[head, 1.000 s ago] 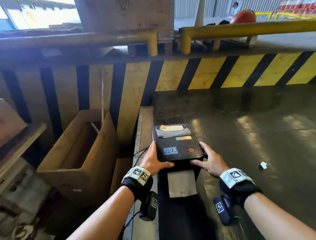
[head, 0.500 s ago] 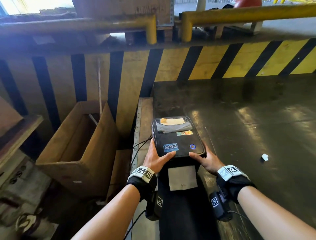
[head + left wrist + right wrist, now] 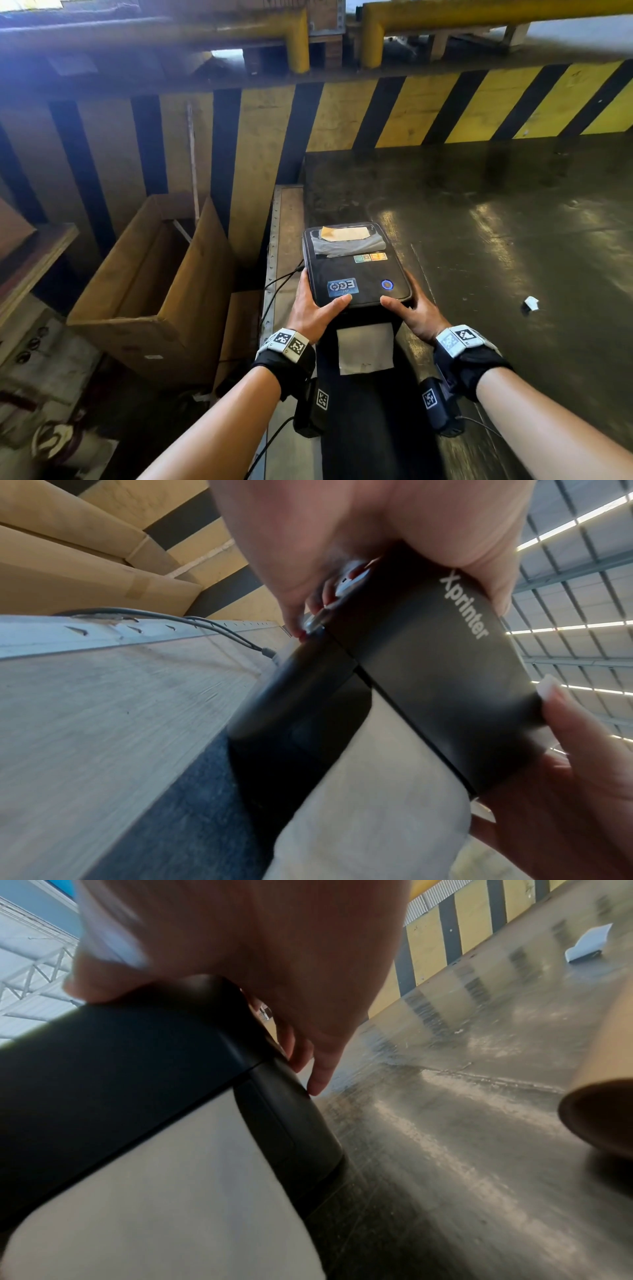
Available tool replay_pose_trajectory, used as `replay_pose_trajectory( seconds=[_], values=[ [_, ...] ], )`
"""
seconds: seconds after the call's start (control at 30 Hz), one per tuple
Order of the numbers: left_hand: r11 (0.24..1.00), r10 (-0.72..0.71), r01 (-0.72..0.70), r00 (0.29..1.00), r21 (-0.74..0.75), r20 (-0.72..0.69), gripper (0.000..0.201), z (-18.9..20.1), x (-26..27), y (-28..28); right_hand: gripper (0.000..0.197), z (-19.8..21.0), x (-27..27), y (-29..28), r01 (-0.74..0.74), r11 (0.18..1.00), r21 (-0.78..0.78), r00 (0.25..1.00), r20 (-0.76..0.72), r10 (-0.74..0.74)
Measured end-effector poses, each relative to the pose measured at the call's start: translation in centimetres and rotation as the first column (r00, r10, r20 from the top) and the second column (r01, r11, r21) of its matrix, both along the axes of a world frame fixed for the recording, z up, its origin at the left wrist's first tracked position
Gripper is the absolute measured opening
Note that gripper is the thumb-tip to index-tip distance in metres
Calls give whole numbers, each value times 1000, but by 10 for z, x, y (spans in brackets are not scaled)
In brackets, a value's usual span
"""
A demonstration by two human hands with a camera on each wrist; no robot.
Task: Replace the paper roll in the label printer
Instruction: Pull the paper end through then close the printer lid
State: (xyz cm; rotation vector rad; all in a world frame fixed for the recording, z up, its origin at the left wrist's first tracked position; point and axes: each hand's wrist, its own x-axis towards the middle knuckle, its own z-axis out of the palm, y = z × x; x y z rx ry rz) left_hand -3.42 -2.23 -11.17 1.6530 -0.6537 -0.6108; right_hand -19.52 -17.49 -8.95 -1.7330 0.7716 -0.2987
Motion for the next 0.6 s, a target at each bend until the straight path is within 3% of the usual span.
replay_pose_trajectory(
  seconds=[0.1,0.6],
  values=[
    [1000,2,-2,1000,-2,-2,106,0,0,0,111,-4,0,-1,2,1000,9,1000,-7,-2],
    [998,16,-17,999,52,30,113,-7,2,0,108,-7,0,1,11,999,32,999,41,-12]
  ],
)
